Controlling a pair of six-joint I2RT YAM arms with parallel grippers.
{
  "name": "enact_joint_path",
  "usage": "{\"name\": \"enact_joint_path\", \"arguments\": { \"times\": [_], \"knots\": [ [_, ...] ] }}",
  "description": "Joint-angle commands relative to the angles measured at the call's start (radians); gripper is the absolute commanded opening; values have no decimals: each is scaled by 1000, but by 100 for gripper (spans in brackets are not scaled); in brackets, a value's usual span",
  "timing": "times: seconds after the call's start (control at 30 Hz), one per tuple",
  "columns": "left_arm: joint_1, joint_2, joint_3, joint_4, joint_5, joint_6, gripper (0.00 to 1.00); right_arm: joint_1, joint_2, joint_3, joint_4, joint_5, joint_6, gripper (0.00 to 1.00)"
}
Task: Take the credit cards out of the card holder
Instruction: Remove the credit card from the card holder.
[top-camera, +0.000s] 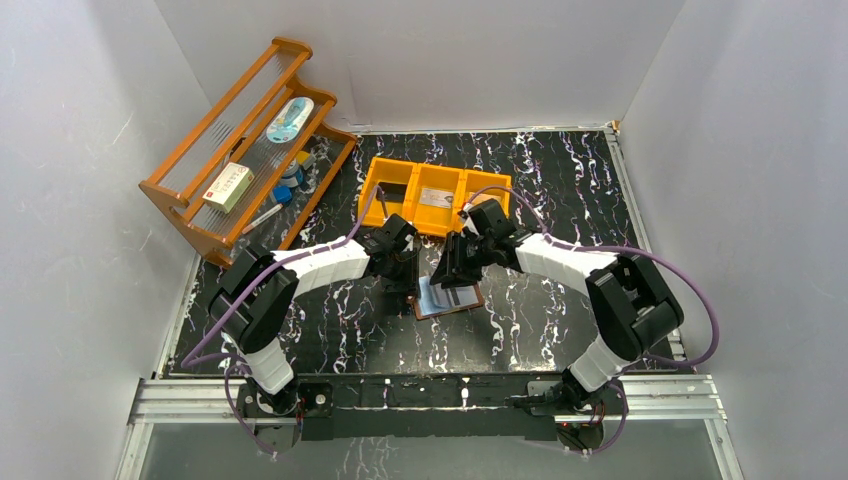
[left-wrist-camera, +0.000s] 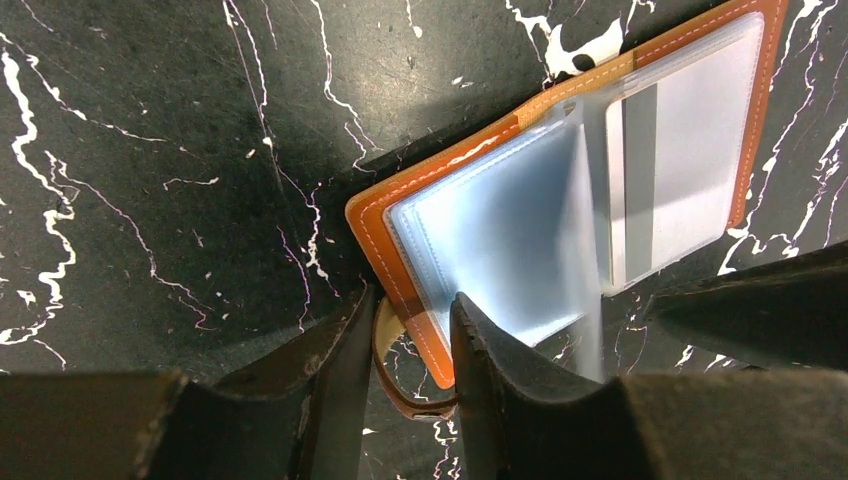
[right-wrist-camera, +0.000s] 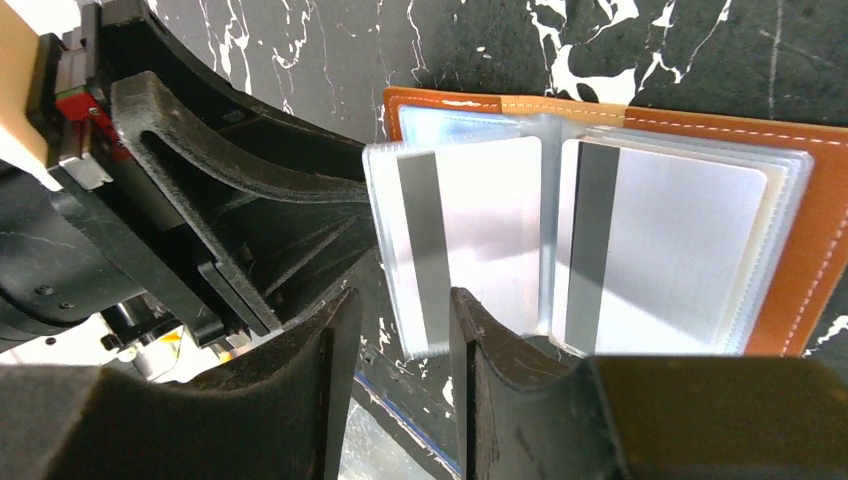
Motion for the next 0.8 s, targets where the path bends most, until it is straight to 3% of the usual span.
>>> {"name": "enact_joint_path", "arguments": {
  "times": [0.0, 0.33, 0.43, 0.5, 0.57, 0.77],
  "knots": [
    [-5, -59, -11, -36, -33, -7, 32, 7, 16, 25, 37, -32, -7, 47],
    [-5, -129, -26, -83, -115, -24, 34, 7, -6, 39, -49, 121, -10, 48],
    [-5, -153, -3, -35, -52, -4, 46, -11, -57, 14, -66, 229, 17, 54],
    [-5, -107, 28, 15, 47, 7, 58, -54, -68, -56, 42, 111, 45, 53],
    [-5, -55, 46, -2, 75, 23, 58, -56, -43, -77, 102, 40, 58, 50],
    [-5, 17, 10, -35, 68, 32, 36, -55, 65, -82, 164, -58, 47, 44]
  ]
}}
